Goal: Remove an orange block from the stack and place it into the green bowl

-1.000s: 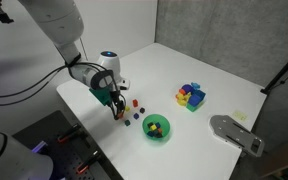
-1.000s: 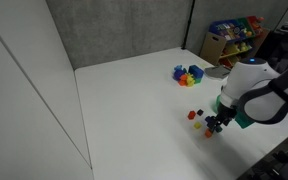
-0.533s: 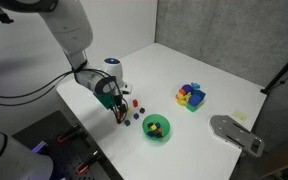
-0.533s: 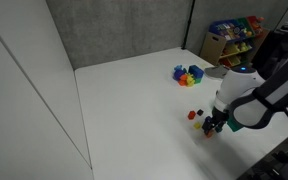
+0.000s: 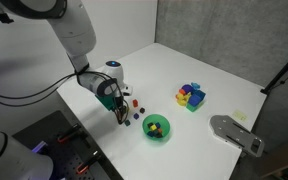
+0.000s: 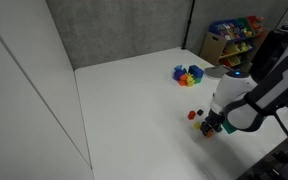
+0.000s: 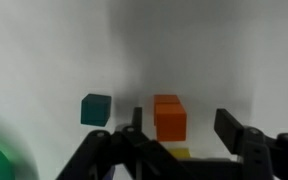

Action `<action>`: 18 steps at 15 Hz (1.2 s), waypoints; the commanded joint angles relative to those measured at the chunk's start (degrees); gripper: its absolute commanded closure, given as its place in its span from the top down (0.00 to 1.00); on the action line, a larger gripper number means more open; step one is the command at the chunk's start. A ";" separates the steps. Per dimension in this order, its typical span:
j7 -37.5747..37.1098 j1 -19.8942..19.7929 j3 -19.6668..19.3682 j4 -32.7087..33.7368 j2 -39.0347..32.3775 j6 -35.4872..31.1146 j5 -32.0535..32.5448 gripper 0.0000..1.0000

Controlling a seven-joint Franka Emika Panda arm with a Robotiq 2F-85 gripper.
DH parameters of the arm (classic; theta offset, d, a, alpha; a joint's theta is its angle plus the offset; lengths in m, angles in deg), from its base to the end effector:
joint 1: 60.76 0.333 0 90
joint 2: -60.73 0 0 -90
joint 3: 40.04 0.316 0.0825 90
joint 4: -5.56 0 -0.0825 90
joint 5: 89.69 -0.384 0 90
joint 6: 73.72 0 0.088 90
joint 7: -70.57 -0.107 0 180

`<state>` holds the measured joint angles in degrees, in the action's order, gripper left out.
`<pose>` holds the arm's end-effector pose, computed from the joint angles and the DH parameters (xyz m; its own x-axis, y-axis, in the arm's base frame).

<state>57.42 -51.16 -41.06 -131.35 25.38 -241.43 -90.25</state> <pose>0.4579 0.0672 0.0600 0.9934 -0.0872 -0.0750 -0.0854 -0.9960 0.0268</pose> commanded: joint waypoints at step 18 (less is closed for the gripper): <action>-2.79 -0.53 -11.29 4.61 10.46 7.20 2.34 0.10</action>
<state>57.17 -51.66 -49.32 -127.87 34.66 -236.45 -90.46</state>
